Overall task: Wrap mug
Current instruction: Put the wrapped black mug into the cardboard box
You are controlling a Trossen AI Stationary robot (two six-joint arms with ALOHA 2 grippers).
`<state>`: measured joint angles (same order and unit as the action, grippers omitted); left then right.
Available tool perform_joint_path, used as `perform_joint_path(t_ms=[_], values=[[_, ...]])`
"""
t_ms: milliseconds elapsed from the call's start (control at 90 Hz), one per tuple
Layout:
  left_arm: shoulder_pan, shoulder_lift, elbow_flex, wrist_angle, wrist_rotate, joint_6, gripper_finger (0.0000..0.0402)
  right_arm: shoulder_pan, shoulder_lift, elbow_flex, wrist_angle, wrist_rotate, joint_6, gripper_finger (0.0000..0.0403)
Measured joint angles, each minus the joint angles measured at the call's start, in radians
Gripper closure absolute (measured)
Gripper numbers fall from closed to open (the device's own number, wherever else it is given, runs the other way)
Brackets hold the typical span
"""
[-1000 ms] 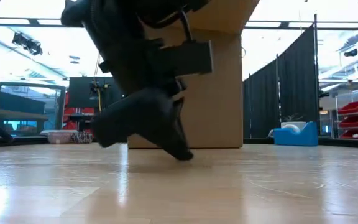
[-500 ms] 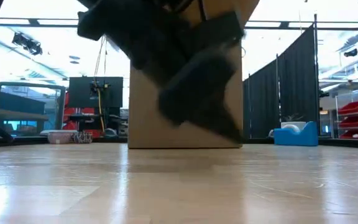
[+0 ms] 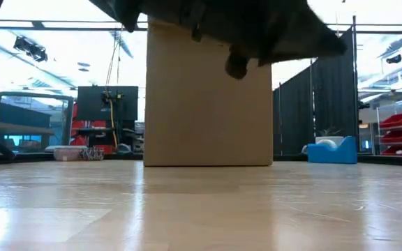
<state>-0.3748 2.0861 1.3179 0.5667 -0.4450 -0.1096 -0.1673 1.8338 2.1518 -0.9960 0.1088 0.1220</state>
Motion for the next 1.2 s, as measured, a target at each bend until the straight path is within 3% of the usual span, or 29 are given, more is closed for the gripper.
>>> perform_joint_path(t_ms=[256, 644, 889, 1144, 1200], values=[[0.000, -0.001, 0.000, 0.096, 0.001, 0.000, 0.0402, -0.078, 0.156, -0.003, 0.084, -0.021, 0.039, 0.0390], [0.000, -0.001, 0.000, 0.096, 0.000, 0.000, 0.0402, -0.163, 0.298, -0.003, 0.062, -0.162, 0.109, 0.0390], [0.000, -0.001, 0.000, 0.095, 0.000, 0.000, 0.0402, -0.183, 0.320, -0.014, 0.033, -0.051, 0.063, 0.0390], [0.001, -0.001, 0.000, 0.094, 0.000, 0.000, 0.0402, -0.086, 0.326, -0.016, -0.015, 0.002, 0.167, 0.0390], [0.001, -0.001, 0.000, 0.094, 0.001, 0.000, 0.0402, -0.051, 0.326, -0.016, -0.001, 0.052, 0.151, 0.0390]])
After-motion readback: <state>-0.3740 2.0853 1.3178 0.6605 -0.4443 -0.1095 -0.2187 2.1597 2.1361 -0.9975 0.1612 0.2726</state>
